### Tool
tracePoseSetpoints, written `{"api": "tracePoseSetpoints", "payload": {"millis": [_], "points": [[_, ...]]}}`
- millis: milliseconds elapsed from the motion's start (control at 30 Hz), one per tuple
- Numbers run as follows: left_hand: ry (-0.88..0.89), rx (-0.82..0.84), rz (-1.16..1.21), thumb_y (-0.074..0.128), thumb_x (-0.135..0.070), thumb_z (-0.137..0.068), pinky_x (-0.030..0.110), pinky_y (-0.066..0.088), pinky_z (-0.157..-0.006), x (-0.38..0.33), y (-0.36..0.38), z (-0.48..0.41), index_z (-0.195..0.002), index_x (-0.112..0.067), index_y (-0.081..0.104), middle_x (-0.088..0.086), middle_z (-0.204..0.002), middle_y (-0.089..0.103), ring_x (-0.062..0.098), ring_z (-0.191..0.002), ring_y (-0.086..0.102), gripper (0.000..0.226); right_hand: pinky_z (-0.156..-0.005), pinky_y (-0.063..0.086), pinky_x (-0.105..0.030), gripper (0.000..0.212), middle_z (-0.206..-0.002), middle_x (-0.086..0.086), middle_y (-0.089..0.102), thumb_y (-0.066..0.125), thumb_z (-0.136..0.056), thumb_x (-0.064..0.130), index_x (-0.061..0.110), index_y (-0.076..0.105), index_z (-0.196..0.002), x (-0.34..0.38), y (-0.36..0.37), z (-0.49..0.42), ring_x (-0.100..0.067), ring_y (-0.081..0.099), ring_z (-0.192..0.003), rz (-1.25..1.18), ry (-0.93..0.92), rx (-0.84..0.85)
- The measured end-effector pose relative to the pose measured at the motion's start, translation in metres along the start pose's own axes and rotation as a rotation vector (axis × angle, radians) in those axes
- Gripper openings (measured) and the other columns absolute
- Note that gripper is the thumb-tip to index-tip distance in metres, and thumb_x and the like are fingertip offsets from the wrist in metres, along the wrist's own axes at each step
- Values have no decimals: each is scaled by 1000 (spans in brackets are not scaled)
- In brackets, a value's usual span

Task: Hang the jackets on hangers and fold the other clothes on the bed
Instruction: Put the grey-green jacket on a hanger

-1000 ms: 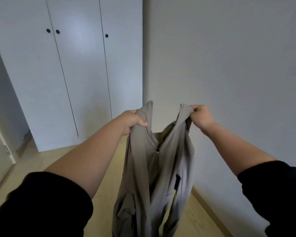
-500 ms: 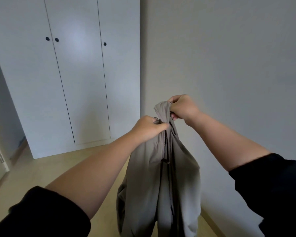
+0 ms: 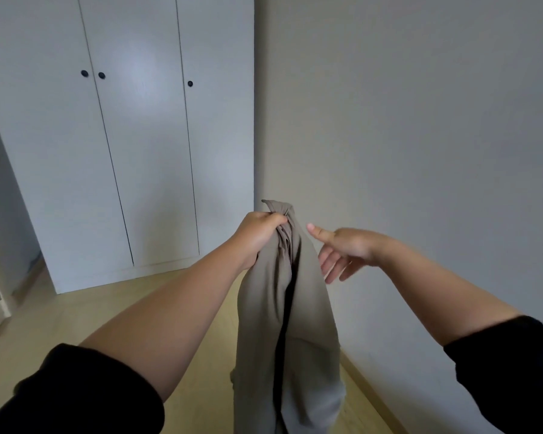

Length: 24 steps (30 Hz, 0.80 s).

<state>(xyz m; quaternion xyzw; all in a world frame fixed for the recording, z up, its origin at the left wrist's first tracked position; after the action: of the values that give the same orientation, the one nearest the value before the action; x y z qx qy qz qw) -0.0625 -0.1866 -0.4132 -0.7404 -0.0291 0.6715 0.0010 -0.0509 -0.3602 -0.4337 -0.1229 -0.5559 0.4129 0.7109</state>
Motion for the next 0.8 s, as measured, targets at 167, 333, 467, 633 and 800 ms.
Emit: {"api": "tracePoseSetpoints", "payload": {"millis": [167, 333, 467, 633, 800], "points": [[32, -39, 58, 59, -15, -87, 29, 53, -70, -6, -1, 0, -78, -10, 70, 7, -78, 72, 22, -71, 68, 14, -92, 49, -33, 51, -113, -5, 70, 47, -88, 55, 14, 64, -113, 15, 41, -6, -19, 66, -104, -468, -242, 149], [35, -15, 96, 64, -21, -88, 36, 55, -84, -5, -8, -1, -91, -6, 71, 11, -94, 73, 26, -88, 70, 16, -78, 55, -35, 20, -100, -11, 72, 51, -97, 16, 5, 64, -107, 25, 30, -11, -23, 70, -89, -817, -328, 37], [48, -52, 62, 70, -37, -84, 26, 57, -67, 0, -32, -5, -86, -15, 73, 2, -85, 75, 16, -79, 72, 22, -74, 53, -33, 27, -102, -12, 70, 46, -101, 23, 4, 64, -100, 28, 11, -11, -21, 68, -87, -914, -269, -169], [6, 62, -86, 74, -26, -81, 18, 53, -63, 10, -57, -8, -91, -18, 69, -3, -89, 74, 9, -81, 71, 14, -84, 47, -34, 27, -103, -10, 64, 42, -103, 21, 3, 59, -114, 32, -26, -2, -19, 63, -87, -1029, -295, -377], [-55, 150, -456, 68, 16, -73, 29, 51, -79, 33, -64, -5, -112, -8, 58, 5, -105, 66, 23, -98, 63, 47, -88, 50, -35, 22, -96, -10, 63, 42, -102, 12, 1, 61, -100, 39, -34, 0, -21, 62, -87, -1025, -331, -419]]}}
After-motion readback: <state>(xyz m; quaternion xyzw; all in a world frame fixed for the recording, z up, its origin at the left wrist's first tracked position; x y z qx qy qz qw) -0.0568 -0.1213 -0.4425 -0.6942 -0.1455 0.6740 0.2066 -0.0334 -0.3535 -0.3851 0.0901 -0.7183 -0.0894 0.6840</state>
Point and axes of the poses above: each hand's wrist, its own z-axis away from the middle knuckle, its own y-axis out of the palm, x = y × z, the point moved 7 cm from there along -z, towards the middle knuckle
